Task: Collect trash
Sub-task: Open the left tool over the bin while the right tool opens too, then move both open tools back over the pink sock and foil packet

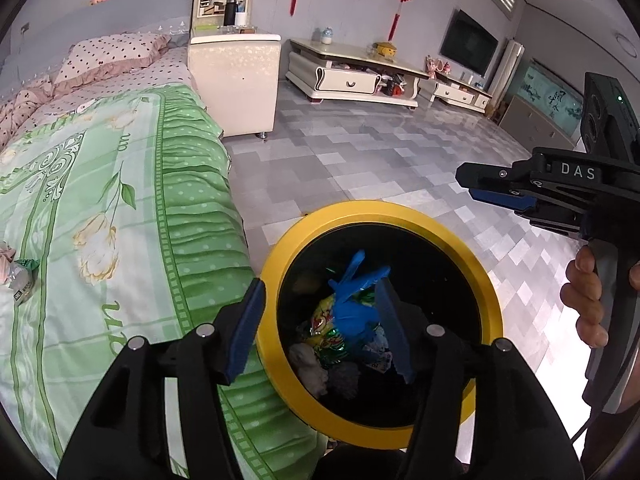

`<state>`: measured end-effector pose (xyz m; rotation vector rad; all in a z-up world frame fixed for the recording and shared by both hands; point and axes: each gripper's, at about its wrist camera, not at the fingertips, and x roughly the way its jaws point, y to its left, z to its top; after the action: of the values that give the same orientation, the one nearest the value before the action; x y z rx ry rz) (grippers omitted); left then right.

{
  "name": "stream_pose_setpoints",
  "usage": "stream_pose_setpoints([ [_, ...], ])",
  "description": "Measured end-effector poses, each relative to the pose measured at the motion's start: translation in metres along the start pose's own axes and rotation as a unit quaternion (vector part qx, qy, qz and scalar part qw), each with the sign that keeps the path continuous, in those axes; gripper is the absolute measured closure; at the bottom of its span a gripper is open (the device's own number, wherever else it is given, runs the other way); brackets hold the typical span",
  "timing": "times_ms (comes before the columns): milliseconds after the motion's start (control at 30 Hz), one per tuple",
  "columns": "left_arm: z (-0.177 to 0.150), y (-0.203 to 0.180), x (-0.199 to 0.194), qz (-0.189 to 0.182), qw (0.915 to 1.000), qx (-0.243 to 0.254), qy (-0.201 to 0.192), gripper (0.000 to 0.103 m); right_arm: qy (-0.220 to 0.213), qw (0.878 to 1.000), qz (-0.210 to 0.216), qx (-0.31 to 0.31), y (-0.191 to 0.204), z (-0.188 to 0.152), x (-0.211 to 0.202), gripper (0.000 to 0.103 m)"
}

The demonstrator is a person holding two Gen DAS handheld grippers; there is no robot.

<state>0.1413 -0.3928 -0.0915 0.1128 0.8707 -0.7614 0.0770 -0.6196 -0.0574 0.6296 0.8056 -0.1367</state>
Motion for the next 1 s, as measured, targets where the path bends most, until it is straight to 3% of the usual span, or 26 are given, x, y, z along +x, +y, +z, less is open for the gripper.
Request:
stream_pose_setpoints([
  [233,0.004,0.028,-0.018,0.029,0.9993,-0.009,-0.021,0.036,-0.003,1.0,0.006,-0.001,0.014,-0.001,-0.004,0.055],
  [433,0.007,0.068,-0.041,0.058,0.9971,-0.026,-0.042,0.032,0.004,1.0,0.02,-0.023,0.048,-0.003,0.001,0.044],
  [700,0.005,0.146,-0.071,0.109,0.9904,-0.064,-0.057,0.03,0.022,0.998,0.035,-0.055,0.105,-0.006,0.026,0.043],
  [1000,-0.006,0.25,-0.1,0.168,0.9758,-0.124,-0.066,0.03,0.054,0.99,0.08,-0.105,0.183,-0.019,0.071,0.043],
])
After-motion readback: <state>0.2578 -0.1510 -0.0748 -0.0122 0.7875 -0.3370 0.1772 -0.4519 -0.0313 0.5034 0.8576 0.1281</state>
